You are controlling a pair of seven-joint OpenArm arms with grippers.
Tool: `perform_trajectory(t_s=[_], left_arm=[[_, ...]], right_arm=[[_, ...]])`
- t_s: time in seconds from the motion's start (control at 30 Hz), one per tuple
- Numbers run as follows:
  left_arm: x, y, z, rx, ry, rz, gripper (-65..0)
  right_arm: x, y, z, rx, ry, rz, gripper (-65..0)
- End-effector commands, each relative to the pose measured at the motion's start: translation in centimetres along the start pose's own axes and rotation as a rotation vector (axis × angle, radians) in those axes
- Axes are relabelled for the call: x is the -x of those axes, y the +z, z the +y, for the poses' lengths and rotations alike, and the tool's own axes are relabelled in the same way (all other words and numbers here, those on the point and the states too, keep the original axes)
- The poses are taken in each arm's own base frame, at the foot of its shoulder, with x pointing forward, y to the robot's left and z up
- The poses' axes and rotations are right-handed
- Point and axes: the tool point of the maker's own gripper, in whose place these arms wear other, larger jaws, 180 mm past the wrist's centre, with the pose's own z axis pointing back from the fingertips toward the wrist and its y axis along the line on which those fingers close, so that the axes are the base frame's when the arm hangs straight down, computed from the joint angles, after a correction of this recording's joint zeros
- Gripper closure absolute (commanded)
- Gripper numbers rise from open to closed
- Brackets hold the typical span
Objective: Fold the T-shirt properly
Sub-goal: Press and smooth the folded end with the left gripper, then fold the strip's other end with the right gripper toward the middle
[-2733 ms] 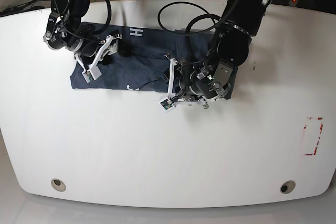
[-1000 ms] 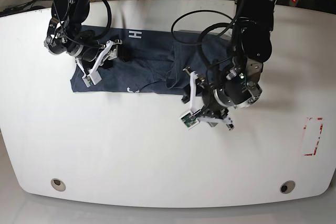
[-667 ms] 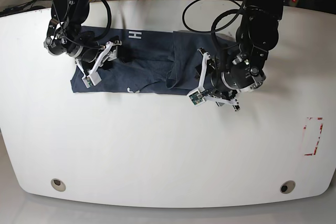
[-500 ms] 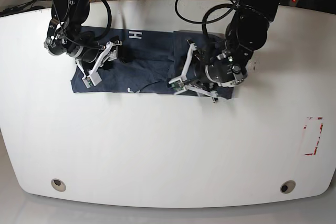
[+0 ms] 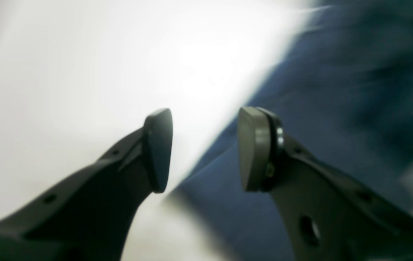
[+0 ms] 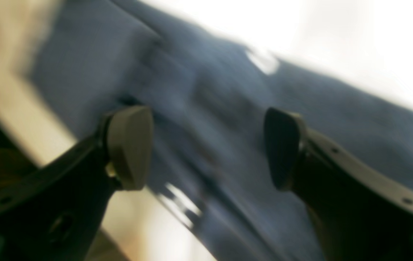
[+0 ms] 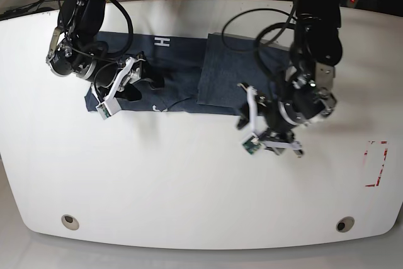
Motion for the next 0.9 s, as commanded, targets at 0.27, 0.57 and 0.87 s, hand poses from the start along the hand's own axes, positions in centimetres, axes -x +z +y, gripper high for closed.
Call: perform_trajectory(t_s=[0.27,0.57,0.87], left_arm=[[8.7,6.0,8.9,-0.253,0.122,0.169,-27.2],[13.0,8.6,10.1,-0.314,0.185,0.252,-27.2],[13.8,8.8,9.8,-0.312,0.195,0.27,-27.1]], right_arm=[[-0.2,-4.9,3.2,-0.205,-0.089,0.025,-46.8],[-1.7,-7.5,6.5,-0.303,-0.018,0.031,-46.8],[-0.6,-9.4,8.4,-0.298,0.05,0.102,-46.8]])
